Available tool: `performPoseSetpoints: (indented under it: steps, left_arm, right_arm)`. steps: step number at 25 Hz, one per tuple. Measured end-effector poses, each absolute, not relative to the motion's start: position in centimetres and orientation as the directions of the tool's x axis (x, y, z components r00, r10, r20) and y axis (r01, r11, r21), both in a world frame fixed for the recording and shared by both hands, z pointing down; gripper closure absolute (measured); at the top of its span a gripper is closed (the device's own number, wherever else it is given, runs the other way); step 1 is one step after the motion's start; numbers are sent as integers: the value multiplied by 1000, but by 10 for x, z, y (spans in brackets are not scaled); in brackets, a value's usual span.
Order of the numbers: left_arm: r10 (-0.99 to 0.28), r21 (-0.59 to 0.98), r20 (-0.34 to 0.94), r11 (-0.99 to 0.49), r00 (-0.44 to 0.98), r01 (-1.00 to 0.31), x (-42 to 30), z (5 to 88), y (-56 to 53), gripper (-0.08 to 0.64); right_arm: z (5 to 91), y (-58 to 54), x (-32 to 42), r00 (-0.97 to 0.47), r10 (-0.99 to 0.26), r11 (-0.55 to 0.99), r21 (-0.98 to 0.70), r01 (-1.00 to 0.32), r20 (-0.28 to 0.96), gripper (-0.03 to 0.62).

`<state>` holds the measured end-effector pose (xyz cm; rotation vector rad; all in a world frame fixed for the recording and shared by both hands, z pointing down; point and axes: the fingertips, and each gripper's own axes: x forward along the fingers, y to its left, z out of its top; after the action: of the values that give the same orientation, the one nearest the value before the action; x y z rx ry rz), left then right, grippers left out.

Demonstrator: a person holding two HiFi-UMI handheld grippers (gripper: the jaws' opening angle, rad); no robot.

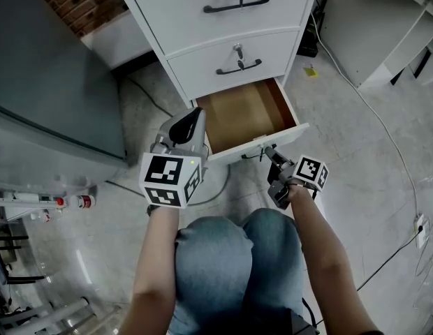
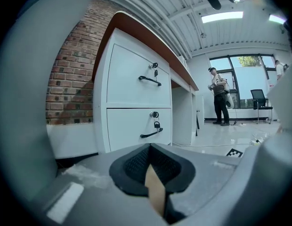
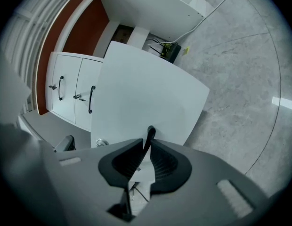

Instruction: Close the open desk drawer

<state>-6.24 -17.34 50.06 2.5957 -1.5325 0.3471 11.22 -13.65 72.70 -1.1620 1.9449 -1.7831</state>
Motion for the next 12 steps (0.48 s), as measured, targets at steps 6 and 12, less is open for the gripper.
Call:
performPoseSetpoints:
  steps: [6, 12]
  left_arm:
    - [-868, -18, 259, -444, 425, -896, -72, 504, -175, 561]
    - [-870, -6, 264, -433, 416, -902, -75, 509, -175, 561]
  right_arm:
    - [725, -138, 113, -628, -694, -94, -910, -404, 351, 538]
    - [725, -139, 113, -617, -698, -100, -902, -419, 364, 535]
